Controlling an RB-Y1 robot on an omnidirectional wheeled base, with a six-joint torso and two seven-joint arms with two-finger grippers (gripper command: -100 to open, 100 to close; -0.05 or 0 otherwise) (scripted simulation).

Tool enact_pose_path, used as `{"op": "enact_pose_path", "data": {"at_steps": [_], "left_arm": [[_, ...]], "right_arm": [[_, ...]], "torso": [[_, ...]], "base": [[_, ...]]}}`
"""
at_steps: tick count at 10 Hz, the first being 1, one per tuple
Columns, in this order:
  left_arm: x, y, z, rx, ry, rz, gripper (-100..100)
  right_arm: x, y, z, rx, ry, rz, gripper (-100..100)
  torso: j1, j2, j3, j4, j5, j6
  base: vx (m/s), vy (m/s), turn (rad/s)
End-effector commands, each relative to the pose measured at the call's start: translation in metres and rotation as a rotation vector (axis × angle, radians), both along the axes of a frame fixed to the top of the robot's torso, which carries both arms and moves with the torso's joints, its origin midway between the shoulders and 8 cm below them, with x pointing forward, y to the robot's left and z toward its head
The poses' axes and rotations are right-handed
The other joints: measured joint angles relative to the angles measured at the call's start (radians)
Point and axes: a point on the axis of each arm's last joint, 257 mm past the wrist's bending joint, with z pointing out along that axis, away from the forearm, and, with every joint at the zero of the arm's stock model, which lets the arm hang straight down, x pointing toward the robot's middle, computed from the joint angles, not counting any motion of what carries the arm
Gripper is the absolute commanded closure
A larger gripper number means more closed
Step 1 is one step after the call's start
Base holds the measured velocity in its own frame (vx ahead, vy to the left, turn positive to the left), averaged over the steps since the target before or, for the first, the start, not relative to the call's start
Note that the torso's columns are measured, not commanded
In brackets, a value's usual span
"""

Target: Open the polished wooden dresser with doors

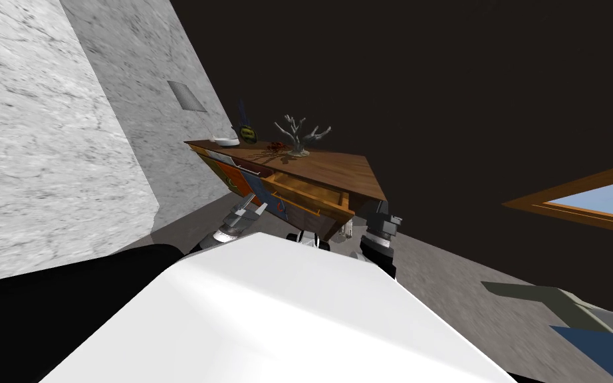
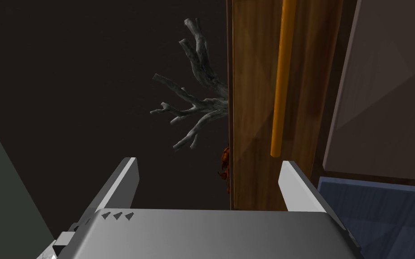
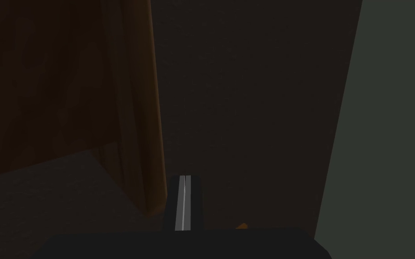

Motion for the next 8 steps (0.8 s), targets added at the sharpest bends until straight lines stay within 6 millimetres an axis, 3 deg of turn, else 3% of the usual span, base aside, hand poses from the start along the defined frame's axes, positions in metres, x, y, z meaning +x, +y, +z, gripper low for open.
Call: {"op": "enact_pose_path", "data": {"at_steps": [1, 2, 3, 8], "left_arm": [[0.0, 0.0, 0.0, 0.0, 0.0, 0.0, -100], [0.0, 0.0, 0.0, 0.0, 0.0, 0.0, -100], [-0.011, 0.012, -0.014, 0.02, 0.04, -0.005, -100], [-0.017, 0.01, -0.004, 0.009, 0.003, -0.016, -100]], "right_arm": [[-0.001, 0.0, 0.0, -0.001, -0.001, -0.001, 0], [-0.001, 0.0, 0.001, -0.001, -0.003, -0.001, 0], [-0.002, 0.0, 0.001, -0.002, -0.004, -0.002, 0], [-0.005, 0.0, 0.002, -0.005, -0.01, -0.003, 0]], "torso": [[0.0, 0.001, 0.0, 0.0, 0.0, 0.0], [0.0, 0.001, 0.001, 0.0, 0.0, 0.001], [0.0, 0.002, 0.001, 0.0, 0.0, 0.001], [0.0, 0.004, 0.003, 0.001, 0.0, 0.001]], "base": [[0.0, 0.0, 0.0], [0.0, 0.0, 0.0], [-0.009, -0.012, 0.036], [-0.001, -0.002, 0.005]]}}
